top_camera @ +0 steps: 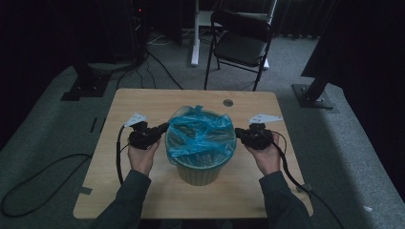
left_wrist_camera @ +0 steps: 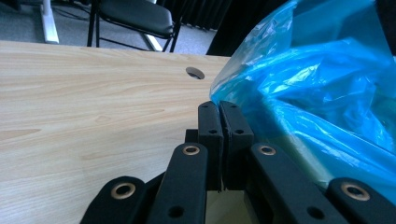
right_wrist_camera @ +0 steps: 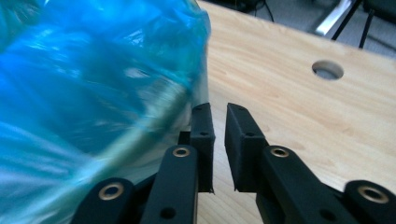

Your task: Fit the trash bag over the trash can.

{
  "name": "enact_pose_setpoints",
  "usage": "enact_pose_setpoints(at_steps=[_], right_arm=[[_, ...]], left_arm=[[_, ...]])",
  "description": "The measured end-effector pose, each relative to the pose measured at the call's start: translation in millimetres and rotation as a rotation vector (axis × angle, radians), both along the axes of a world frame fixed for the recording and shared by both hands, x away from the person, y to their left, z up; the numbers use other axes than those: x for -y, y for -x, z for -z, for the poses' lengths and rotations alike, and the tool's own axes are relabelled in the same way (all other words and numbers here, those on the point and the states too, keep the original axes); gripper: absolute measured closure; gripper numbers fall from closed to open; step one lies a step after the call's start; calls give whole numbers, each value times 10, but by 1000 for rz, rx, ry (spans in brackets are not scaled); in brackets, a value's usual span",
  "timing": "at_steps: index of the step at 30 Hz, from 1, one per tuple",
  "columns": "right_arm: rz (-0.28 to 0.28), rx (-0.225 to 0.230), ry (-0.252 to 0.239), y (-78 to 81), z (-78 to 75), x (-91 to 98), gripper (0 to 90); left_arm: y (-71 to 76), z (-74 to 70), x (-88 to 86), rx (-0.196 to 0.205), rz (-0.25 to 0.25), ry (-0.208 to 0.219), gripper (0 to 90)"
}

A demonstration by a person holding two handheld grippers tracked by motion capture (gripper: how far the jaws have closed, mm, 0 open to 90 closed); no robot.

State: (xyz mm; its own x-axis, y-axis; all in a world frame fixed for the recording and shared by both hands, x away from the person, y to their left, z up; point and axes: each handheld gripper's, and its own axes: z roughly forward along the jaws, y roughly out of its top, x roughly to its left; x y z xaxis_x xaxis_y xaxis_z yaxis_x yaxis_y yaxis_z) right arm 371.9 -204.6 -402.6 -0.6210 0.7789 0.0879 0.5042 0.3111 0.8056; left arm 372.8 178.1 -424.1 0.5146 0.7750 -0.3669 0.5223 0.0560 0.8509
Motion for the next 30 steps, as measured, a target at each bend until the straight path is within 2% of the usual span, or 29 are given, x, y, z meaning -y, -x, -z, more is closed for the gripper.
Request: enact_pose_setpoints(at_steps=[2,6,7,8,11,14,16,20,25,27,30], right_arm=[[2,-41,-7,-66,83,-17,845],[6,-66,2,-101,160,-23,845],[6,-66,2,-101,160,-23,842],[25,-38,-12,-49,107,39,775],[48,8,-13,13,-39,130,719],[37,53,-33,77,-174,179,666],[19,76,-47,105,-233,177,649],[-8,105,-66,127,-300,134,627],[-41,127,-80,135,-346,88,613],[-54,133,-79,135,-367,58,608],[-74,134,-81,108,-386,13,607]], left_arm=[[-46,37,25,-11,4,-2,886],[-68,59,33,-16,22,10,874],[-45,50,-2,4,54,17,874],[-30,40,-22,9,54,18,776],[-3,21,-114,8,36,28,700],[34,-20,-238,28,18,64,636],[52,-62,-293,41,11,74,617],[61,-141,-335,61,13,61,595],[39,-226,-300,89,31,40,576],[21,-256,-275,99,41,44,561],[-28,-312,-217,103,59,35,549]])
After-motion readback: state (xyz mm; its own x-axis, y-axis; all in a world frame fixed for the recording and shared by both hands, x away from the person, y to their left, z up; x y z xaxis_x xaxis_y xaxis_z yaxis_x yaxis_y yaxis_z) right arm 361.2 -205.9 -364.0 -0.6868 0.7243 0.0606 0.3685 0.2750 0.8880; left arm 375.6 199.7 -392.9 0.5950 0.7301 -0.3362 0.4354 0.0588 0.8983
